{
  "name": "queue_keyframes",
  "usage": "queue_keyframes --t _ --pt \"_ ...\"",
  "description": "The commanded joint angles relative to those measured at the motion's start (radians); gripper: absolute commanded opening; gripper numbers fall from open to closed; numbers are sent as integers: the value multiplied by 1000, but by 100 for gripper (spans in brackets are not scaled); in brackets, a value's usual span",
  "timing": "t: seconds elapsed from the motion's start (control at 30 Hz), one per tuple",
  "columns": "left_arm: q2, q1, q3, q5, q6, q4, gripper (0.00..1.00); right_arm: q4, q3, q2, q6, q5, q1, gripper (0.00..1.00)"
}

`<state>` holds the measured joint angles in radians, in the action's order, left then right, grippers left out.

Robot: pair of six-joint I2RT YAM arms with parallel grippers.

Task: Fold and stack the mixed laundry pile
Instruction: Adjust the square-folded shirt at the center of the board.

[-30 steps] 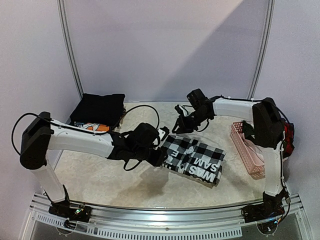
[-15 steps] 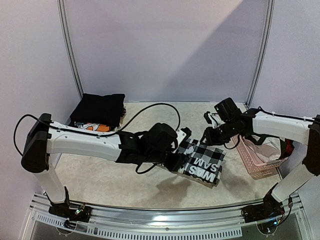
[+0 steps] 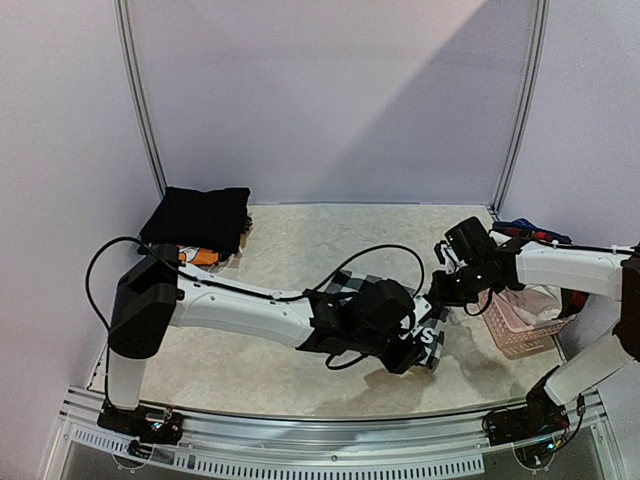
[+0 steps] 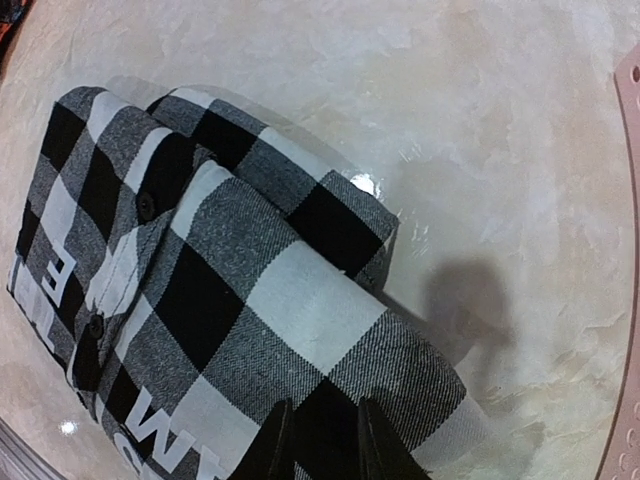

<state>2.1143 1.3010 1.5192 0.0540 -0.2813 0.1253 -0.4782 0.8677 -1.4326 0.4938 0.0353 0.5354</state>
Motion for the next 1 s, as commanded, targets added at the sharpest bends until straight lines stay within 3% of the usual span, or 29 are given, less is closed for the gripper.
queue_keyframes --t 0.0,0.6,0.97 --pt "77 26 90 -79 8 -21 55 33 -29 -28 7 -30 -25 23" --pt "215 40 141 -90 -8 -42 51 109 -83 -111 -9 -29 -68 21" --pt "68 67 64 -23 -34 -30 51 162 -79 -159 -26 -117 -69 20"
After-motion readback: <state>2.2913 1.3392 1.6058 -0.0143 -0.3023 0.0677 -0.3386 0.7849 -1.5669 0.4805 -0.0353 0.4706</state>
